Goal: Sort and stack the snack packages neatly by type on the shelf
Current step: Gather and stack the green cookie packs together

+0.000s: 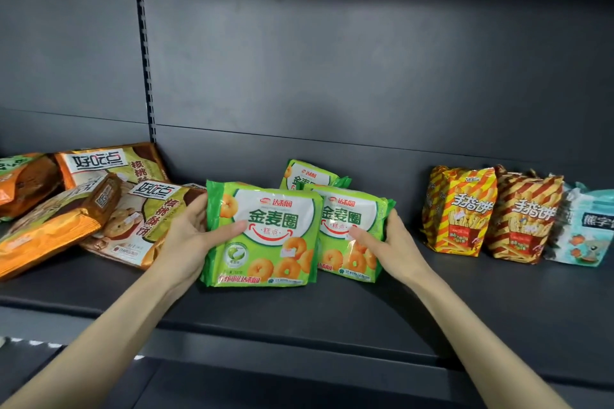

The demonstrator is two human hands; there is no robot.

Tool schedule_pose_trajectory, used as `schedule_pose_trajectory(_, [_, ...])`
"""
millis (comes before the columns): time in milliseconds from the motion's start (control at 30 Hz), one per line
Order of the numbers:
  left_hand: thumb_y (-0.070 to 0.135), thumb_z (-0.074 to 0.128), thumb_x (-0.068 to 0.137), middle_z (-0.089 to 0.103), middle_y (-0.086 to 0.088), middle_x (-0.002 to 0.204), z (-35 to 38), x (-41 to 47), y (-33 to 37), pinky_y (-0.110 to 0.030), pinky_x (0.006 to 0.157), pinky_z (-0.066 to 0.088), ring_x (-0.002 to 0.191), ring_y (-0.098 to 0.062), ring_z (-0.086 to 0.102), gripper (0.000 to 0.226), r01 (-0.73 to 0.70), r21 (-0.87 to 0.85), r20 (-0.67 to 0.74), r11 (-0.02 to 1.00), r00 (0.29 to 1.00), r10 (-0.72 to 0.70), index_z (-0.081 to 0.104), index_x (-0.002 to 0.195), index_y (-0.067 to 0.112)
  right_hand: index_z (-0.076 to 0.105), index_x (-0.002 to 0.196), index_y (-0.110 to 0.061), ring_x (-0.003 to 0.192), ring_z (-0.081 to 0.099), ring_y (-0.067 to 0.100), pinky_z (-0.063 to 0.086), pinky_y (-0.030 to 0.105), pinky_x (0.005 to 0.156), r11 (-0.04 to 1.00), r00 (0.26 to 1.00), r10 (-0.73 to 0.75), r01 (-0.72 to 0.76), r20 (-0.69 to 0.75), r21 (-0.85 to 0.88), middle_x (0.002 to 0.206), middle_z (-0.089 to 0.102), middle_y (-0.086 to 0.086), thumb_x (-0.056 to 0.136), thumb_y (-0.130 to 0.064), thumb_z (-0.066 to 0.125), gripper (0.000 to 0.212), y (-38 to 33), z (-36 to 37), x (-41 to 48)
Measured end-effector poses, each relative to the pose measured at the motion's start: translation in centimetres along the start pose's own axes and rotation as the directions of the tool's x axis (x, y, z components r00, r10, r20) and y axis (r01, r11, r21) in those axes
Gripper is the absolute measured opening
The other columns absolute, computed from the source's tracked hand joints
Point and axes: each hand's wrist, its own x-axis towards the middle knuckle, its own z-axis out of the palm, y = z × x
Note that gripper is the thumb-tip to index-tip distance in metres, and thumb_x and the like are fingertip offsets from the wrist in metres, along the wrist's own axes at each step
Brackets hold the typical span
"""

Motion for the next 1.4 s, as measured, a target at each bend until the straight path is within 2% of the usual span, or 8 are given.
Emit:
schedule_pose_trajectory(233, [0.006, 0.077, 0.073, 0.070, -0.003, 0.113, 1.5, 1.6, -1.8, -0.025, 0.071, 0.057, 0.101, -0.017, 0.068, 0.048, 0.112, 0.069, 0.091, 0.991, 0.989, -0.118, 0.056, 0.115, 0.017, 0.047, 0.119, -0.027, 0.096, 0.067, 0.006, 0.052, 0.039, 0.091, 0.957, 0.993, 0.057, -0.084, 0.104, 0.279, 0.112, 0.066, -0.009, 0.090, -0.035, 0.058, 0.033, -0.8, 0.1, 1.3])
schedule_pose_trajectory(400, [0.005, 0.089, 0.054, 0.069, 0.000, 0.111, 2.0, 3.0, -2.7, -0.038, 0.076, 0.059, 0.096, -0.019, 0.070, 0.082, 0.201, 0.192, 0.182, 0.961, 0.954, -0.236, 0.043, 0.117, 0.029, 0.036, 0.128, -0.029, 0.102, 0.064, 0.000, 0.049, 0.030, 0.091, 0.947, 0.966, 0.070, -0.143, 0.251, 0.287, 0.116, 0.061, -0.017, 0.068, -0.050, 0.073, 0.074, -1.6, -0.4, 1.1])
schedule_pose_trajectory(533, [0.000, 0.088, 0.055, 0.067, 0.002, 0.113, 3.3, 4.5, -3.1, -0.036, 0.080, 0.058, 0.099, -0.013, 0.069, 0.090, 0.189, 0.293, 0.235, 0.937, 0.936, -0.262, 0.038, 0.125, 0.026, 0.029, 0.128, -0.029, 0.104, 0.063, 0.002, 0.048, 0.034, 0.098, 0.976, 0.948, 0.097, -0.150, 0.303, 0.155, 0.112, 0.061, -0.020, 0.049, -0.032, 0.088, 0.098, -1.9, -0.1, 2.0])
schedule_pose_trajectory(667, [0.019, 0.091, 0.045, 0.068, 0.000, 0.116, 4.2, 5.8, -4.2, -0.043, 0.085, 0.056, 0.103, -0.017, 0.068, 0.094, 0.141, 0.310, 0.259, 0.940, 0.939, -0.226, 0.040, 0.124, 0.027, 0.025, 0.130, -0.025, 0.095, 0.062, -0.005, 0.052, 0.015, 0.077, 0.983, 0.954, 0.077, -0.121, 0.290, 0.138, 0.114, 0.058, -0.015, 0.062, -0.004, 0.086, 0.094, -2.5, 0.2, 3.2])
schedule_pose_trajectory(933, [0.003, 0.086, 0.060, 0.065, 0.004, 0.117, 4.3, 8.7, -5.9, -0.034, 0.084, 0.057, 0.103, -0.012, 0.066, 0.095, 0.102, 0.389, 0.285, 0.916, 0.932, -0.224, 0.032, 0.133, 0.031, 0.033, 0.137, -0.022, 0.084, 0.058, -0.022, 0.047, 0.004, 0.064, 0.978, 0.974, 0.034, -0.079, 0.225, 0.194, 0.113, 0.059, -0.014, 0.065, 0.009, 0.078, 0.091, -0.9, -0.2, 6.3])
schedule_pose_trajectory(1100, [0.051, 0.090, 0.027, 0.026, 0.012, 0.144, 3.5, 10.5, -6.8, -0.043, 0.116, 0.024, 0.139, -0.012, 0.020, 0.139, 0.052, 0.668, 0.236, 0.742, 0.931, -0.278, 0.015, 0.143, 0.034, 0.032, 0.142, -0.028, 0.090, 0.061, -0.016, 0.049, 0.008, 0.071, 0.963, 0.963, 0.054, -0.121, 0.262, 0.243, 0.120, 0.059, -0.015, 0.076, 0.002, 0.073, 0.083, 0.4, 0.2, 7.0])
schedule_pose_trajectory(1233, [0.040, 0.096, 0.033, 0.040, 0.002, 0.143, 3.4, 11.3, -7.5, -0.039, 0.108, 0.040, 0.130, -0.014, 0.044, 0.133, 0.130, 0.595, 0.322, 0.793, 0.866, -0.383, 0.020, 0.142, 0.036, 0.028, 0.144, -0.036, 0.107, 0.059, -0.004, 0.045, 0.030, 0.103, 0.964, 0.959, 0.095, -0.156, 0.268, 0.217, 0.123, 0.057, -0.021, 0.077, -0.013, 0.076, 0.085, 0.9, 0.3, 7.1])
schedule_pose_trajectory(1400, [0.037, 0.098, 0.035, 0.051, 0.003, 0.138, 3.5, 12.1, -8.4, -0.038, 0.104, 0.045, 0.122, -0.011, 0.053, 0.126, 0.143, 0.572, 0.361, 0.808, 0.841, -0.404, 0.030, 0.142, 0.030, 0.025, 0.140, -0.036, 0.109, 0.063, 0.006, 0.049, 0.032, 0.098, 0.968, 0.949, 0.114, -0.173, 0.293, 0.184, 0.121, 0.063, -0.014, 0.062, -0.007, 0.087, 0.103, 1.4, 0.2, 7.1])
